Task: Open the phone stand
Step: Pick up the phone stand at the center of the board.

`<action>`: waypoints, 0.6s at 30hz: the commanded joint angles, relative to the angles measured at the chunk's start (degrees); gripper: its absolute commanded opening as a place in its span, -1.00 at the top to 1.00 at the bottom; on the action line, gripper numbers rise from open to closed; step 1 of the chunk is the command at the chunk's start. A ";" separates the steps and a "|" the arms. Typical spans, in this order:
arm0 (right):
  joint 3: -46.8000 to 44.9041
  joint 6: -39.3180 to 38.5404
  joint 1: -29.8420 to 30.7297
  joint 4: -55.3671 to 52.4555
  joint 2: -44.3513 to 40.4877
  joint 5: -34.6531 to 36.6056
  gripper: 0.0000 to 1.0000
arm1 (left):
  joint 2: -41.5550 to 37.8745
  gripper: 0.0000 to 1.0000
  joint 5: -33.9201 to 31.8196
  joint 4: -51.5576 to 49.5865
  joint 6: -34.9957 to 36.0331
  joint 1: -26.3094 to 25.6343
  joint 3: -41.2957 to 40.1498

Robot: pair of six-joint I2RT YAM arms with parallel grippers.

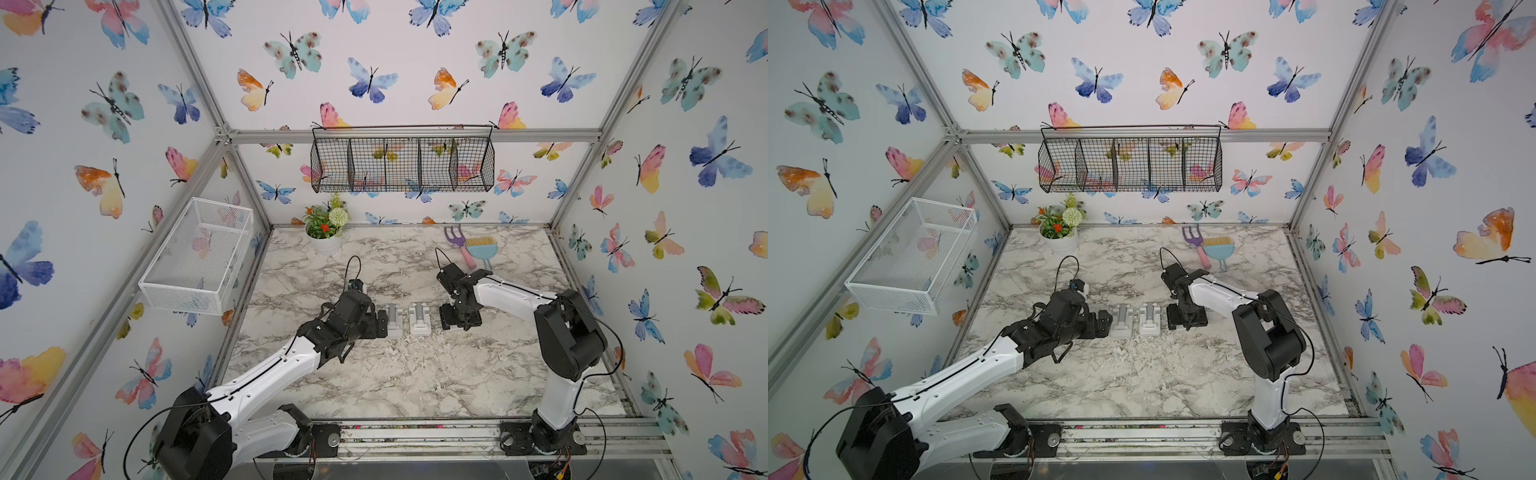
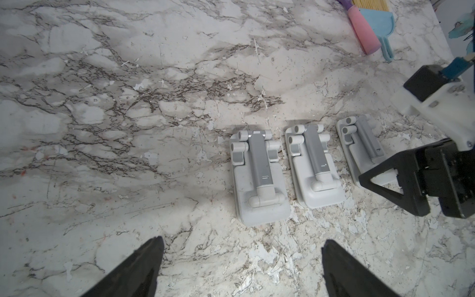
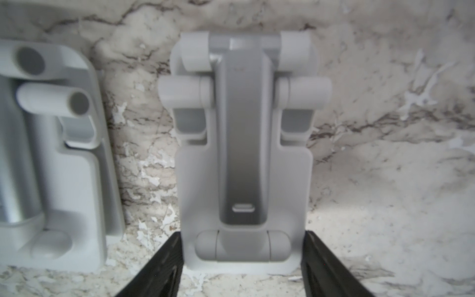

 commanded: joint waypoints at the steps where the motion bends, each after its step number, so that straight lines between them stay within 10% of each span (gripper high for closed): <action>1: 0.72 0.39 0.26 -0.01 1.38 0.71 -0.11 | -1.93 -0.97 1.12 0.82 1.08 -0.46 -1.05; 6: 2.82 0.25 0.31 -1.47 1.28 1.19 0.28 | -2.64 -0.97 1.18 1.15 2.17 -0.70 -0.98; 18: 13.51 1.72 0.26 -6.93 3.32 -3.59 0.31 | -3.42 -0.97 1.90 6.01 8.33 -1.38 0.12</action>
